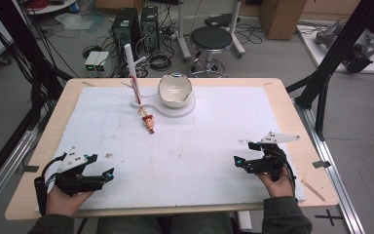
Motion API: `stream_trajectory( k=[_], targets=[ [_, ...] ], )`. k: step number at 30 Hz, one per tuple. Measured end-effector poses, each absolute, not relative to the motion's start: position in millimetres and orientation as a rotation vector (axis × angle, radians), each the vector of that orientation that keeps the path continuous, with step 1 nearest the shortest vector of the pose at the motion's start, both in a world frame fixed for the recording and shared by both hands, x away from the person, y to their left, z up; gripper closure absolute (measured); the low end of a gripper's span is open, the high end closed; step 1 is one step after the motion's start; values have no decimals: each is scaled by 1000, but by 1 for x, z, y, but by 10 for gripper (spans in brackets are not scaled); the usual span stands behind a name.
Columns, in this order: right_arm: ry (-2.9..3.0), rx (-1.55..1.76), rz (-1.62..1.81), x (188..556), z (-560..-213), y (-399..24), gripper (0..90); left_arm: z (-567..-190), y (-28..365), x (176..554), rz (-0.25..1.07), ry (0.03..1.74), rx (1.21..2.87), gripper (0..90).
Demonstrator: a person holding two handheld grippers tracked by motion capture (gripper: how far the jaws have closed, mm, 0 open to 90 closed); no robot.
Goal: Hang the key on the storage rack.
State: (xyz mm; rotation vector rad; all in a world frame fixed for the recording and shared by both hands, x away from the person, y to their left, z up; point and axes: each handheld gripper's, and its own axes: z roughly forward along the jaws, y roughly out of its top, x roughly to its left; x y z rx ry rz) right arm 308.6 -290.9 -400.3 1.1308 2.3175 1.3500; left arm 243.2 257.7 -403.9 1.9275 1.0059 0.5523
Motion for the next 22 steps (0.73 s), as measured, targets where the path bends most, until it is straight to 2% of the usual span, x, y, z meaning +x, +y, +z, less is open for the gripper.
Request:
stream_trajectory(
  k=[22],
  targets=[
    [2317,1102,1337,296,-402,-290,112,-405,258,243,547,1004,1932,229]
  ],
)
